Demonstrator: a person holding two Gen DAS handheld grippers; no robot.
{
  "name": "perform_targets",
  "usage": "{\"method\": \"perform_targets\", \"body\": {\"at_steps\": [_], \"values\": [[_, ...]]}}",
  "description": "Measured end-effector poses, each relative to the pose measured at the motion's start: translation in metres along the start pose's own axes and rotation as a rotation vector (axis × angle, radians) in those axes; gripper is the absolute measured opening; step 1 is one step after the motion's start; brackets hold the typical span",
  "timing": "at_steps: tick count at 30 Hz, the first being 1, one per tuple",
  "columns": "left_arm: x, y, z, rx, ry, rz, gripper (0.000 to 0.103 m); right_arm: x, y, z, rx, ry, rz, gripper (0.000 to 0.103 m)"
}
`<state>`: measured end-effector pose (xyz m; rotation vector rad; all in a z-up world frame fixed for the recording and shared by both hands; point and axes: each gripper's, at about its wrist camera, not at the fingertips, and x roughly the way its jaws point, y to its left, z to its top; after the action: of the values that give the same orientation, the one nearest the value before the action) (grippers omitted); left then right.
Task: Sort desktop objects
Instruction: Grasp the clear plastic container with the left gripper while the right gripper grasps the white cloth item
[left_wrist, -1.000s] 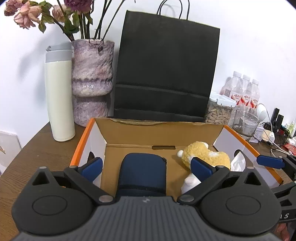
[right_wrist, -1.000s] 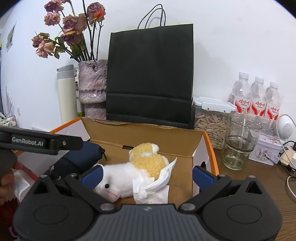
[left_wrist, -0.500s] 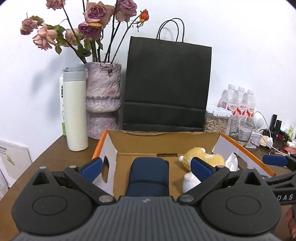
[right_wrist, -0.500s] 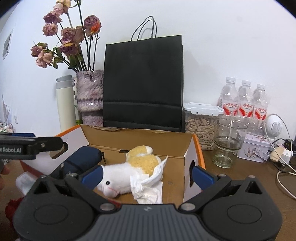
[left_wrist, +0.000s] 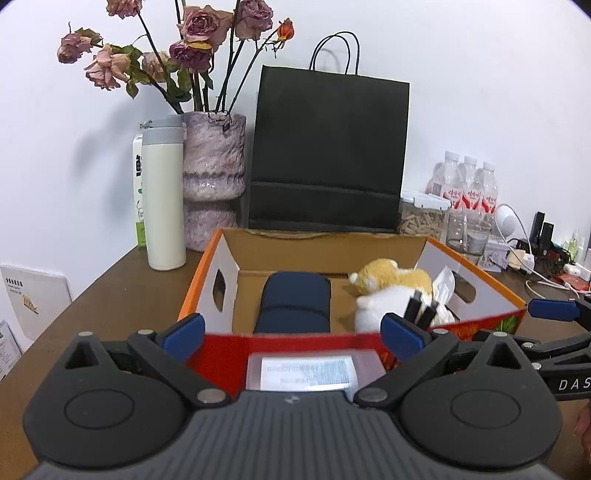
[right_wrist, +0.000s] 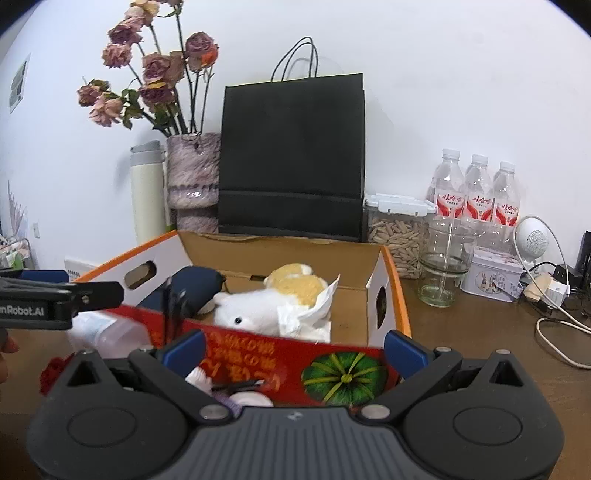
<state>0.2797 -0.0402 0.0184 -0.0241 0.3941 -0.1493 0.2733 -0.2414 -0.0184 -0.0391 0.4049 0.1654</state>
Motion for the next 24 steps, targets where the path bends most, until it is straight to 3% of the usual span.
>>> {"method": "perform_targets", "body": {"at_steps": [14, 24], "values": [[-0.011, -0.004, -0.017, 0.014, 0.035, -0.008, 0.103, -0.018, 0.019, -0.013, -0.033, 0.022, 0.011, 0.103], [0.004, -0.008, -0.020, 0.031, 0.073, -0.014, 0.103, -0.006, 0.007, 0.002, 0.029, 0.050, 0.044, 0.102]]}}
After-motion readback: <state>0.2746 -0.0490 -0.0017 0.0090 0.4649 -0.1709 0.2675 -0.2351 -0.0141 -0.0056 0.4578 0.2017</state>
